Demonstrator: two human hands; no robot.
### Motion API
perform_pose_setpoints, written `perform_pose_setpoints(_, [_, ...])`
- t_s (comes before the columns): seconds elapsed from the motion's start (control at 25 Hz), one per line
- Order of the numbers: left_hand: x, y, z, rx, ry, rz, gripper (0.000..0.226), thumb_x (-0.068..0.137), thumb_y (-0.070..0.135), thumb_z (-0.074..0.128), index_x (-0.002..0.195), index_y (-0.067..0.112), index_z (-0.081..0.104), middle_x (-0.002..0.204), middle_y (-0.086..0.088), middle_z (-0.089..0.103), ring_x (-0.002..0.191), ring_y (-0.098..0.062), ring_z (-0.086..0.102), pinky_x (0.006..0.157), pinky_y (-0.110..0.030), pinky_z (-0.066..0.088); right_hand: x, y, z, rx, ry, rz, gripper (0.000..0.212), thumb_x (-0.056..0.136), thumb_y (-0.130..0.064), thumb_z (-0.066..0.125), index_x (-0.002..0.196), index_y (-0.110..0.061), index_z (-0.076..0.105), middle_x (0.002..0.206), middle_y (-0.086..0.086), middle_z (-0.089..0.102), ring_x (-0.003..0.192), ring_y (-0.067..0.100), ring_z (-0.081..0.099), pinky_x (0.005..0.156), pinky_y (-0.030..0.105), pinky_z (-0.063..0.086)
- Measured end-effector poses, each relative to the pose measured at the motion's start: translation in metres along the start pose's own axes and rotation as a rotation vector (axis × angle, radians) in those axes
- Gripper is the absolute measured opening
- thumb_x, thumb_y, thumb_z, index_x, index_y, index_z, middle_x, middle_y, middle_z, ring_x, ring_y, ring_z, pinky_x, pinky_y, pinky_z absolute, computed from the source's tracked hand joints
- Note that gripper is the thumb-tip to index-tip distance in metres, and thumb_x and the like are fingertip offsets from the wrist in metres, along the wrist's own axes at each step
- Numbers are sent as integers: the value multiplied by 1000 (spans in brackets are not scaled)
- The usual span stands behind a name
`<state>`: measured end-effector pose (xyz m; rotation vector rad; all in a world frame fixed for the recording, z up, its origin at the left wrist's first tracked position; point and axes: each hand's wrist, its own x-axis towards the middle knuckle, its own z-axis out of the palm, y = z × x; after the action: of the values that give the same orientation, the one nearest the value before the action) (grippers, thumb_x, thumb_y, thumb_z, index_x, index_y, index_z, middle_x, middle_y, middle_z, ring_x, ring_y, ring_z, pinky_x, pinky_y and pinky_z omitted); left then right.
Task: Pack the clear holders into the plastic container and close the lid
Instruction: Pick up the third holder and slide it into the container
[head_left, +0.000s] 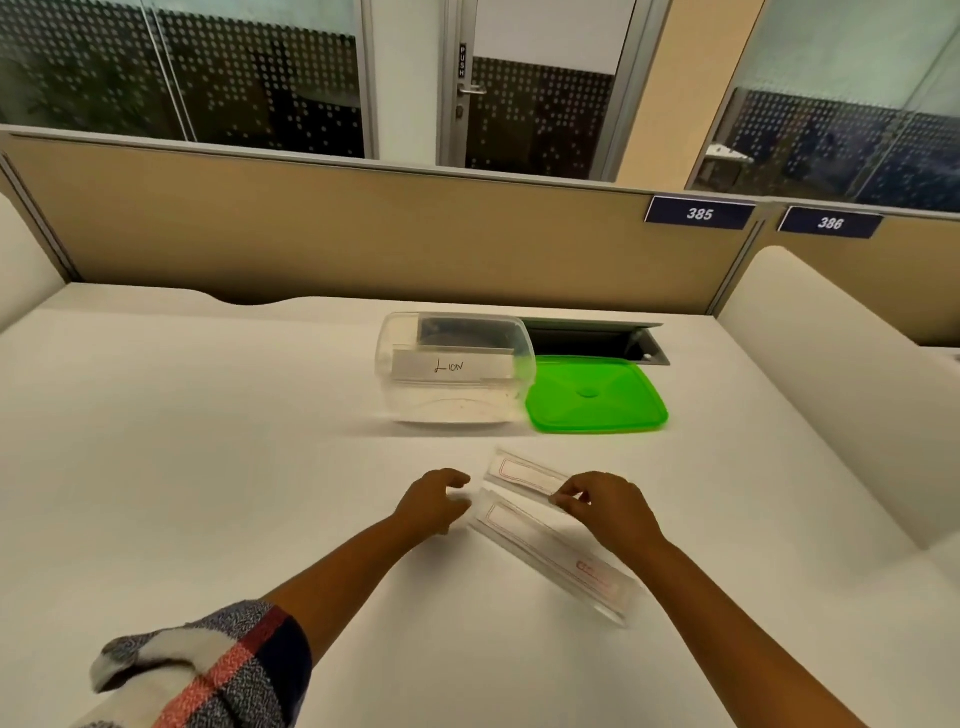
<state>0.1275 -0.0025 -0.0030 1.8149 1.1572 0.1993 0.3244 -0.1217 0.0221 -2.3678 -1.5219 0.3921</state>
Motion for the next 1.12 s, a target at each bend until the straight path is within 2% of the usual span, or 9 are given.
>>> perform_pose_setpoints(0.12, [-11, -12, 11, -92, -4, -40, 38, 88, 13, 55, 126, 10, 51, 131, -12, 53, 64, -20, 56, 51, -20, 45, -25, 20, 4, 122, -71, 53, 29, 85, -50, 56, 89, -24, 70, 88, -7, 70, 80, 9, 59, 75, 29, 47])
perform_pose_setpoints(0.2, [-16, -16, 16, -170, 19, -57, 36, 88, 13, 55, 123, 9, 53, 126, -14, 56, 55, -15, 50, 49, -21, 44, -41, 30, 9, 135, -97, 72, 31, 86, -51, 53, 85, -23, 68, 79, -9, 66, 78, 11, 61, 71, 27, 45])
perform_pose_setpoints(0.28, [-20, -20, 19, -190, 31, -63, 35, 88, 13, 56, 122, 8, 55, 124, -14, 58, 62, -17, 55, 56, -24, 49, -52, 38, 17, 196, -59, 97, 31, 86, -51, 53, 85, -23, 67, 79, -11, 66, 79, 11, 63, 72, 27, 48])
perform_pose_setpoints(0.36, [-26, -25, 26, -117, 63, -26, 36, 87, 12, 56, 123, 10, 56, 127, -10, 56, 92, -26, 62, 80, -34, 54, -65, 45, 22, 310, 20, 132, 27, 85, -51, 54, 82, -26, 66, 77, -15, 66, 75, 9, 63, 65, 21, 48])
perform_pose_setpoints(0.4, [-29, -28, 30, -92, 87, -7, 37, 87, 11, 57, 123, 11, 55, 129, -10, 55, 107, -26, 59, 93, -37, 51, -70, 48, 24, 356, 56, 141, 25, 85, -51, 55, 79, -29, 65, 76, -16, 66, 73, 9, 62, 61, 17, 46])
perform_pose_setpoints(0.48, [-32, -31, 34, -79, 111, 21, 40, 87, 11, 57, 126, 13, 53, 130, -9, 55, 118, -24, 52, 104, -36, 43, -79, 54, 29, 419, 84, 156, 22, 83, -52, 57, 77, -32, 64, 79, -15, 67, 73, 7, 63, 60, 15, 45])
perform_pose_setpoints(0.72, [-35, -33, 33, -42, 76, 25, 42, 86, 8, 58, 128, 12, 53, 130, -11, 53, 117, -25, 53, 103, -38, 45, -96, 71, 46, 483, 5, 179, 15, 78, -39, 71, 84, -36, 57, 90, -12, 63, 85, 6, 62, 69, 11, 47])
perform_pose_setpoints(0.88, [-33, -36, 31, -47, 44, 11, 47, 86, 8, 59, 131, 13, 49, 131, -11, 52, 117, -27, 53, 102, -42, 46, -90, 74, 48, 460, -40, 190, 21, 80, -36, 69, 95, -23, 65, 94, -8, 65, 88, 10, 63, 69, 9, 46])
perform_pose_setpoints(1.12, [-31, -36, 33, -67, 68, 8, 39, 86, 7, 57, 125, 12, 56, 127, -12, 56, 112, -31, 57, 98, -41, 48, -87, 77, 45, 500, -83, 190, 13, 80, -32, 71, 87, -22, 65, 93, -7, 67, 84, 10, 64, 63, 8, 45])
